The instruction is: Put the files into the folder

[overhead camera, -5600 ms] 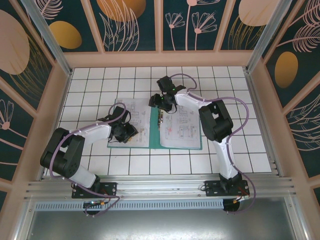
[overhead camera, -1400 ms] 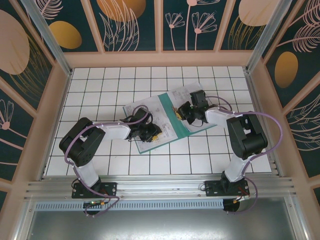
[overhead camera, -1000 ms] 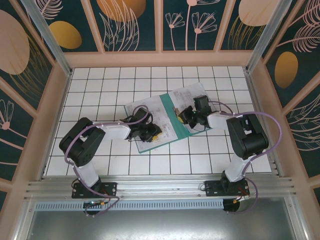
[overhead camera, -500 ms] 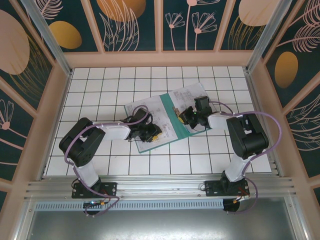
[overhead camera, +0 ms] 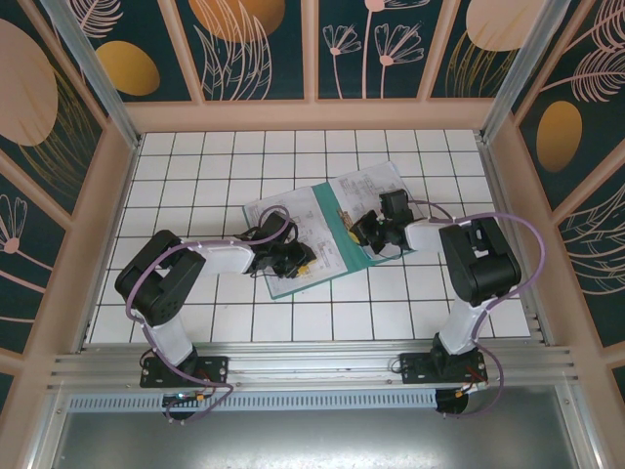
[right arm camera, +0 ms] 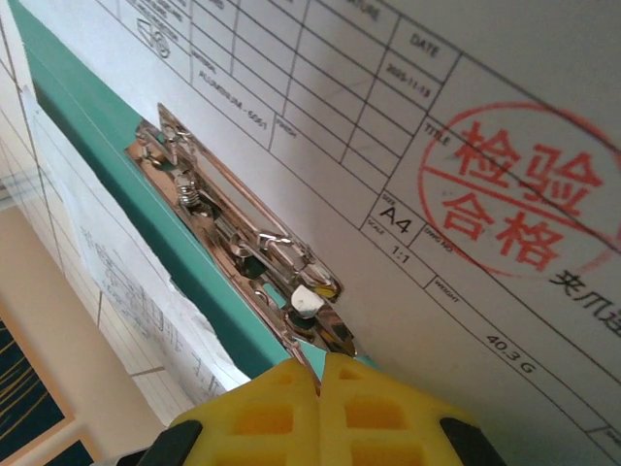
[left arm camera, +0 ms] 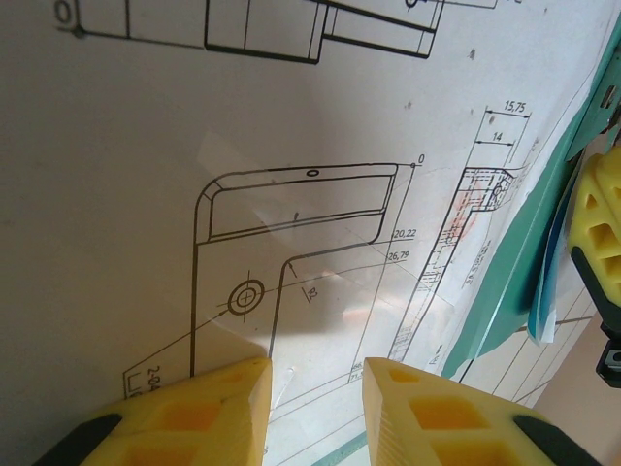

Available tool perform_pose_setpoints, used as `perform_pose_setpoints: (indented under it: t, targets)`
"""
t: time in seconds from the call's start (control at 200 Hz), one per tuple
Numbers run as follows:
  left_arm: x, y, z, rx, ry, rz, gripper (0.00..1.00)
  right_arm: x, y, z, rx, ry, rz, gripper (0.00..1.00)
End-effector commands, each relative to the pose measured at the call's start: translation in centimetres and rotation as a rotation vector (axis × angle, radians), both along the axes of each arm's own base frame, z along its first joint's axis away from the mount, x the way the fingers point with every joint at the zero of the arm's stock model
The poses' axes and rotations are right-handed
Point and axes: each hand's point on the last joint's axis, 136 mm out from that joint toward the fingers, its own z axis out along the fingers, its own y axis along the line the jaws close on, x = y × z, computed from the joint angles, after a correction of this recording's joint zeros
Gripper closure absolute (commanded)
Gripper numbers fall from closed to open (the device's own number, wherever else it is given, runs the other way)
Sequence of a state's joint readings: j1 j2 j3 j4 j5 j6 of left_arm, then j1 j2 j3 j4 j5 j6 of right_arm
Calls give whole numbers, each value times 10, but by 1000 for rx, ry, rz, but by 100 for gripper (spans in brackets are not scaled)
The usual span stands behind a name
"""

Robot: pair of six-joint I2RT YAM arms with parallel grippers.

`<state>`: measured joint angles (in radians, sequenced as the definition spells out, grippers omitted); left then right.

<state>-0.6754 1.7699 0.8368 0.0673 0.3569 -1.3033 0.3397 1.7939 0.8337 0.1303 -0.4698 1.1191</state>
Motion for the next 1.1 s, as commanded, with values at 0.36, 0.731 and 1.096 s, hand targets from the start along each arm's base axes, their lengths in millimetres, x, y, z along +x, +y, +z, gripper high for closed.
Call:
perform_pose_setpoints:
  t: [0.36,0.731,1.096]
  targets:
    - [-19,20,-22,92,77,19,68,-52,-57,-72,-266,335,-121,100]
    - [-19,20,-22,92,76,19,68,-74,-65,-92,-321,444,-129,100]
    - [-18,17,-22,83,74,12,68,-87,-52,-96,-373,482,-68,100]
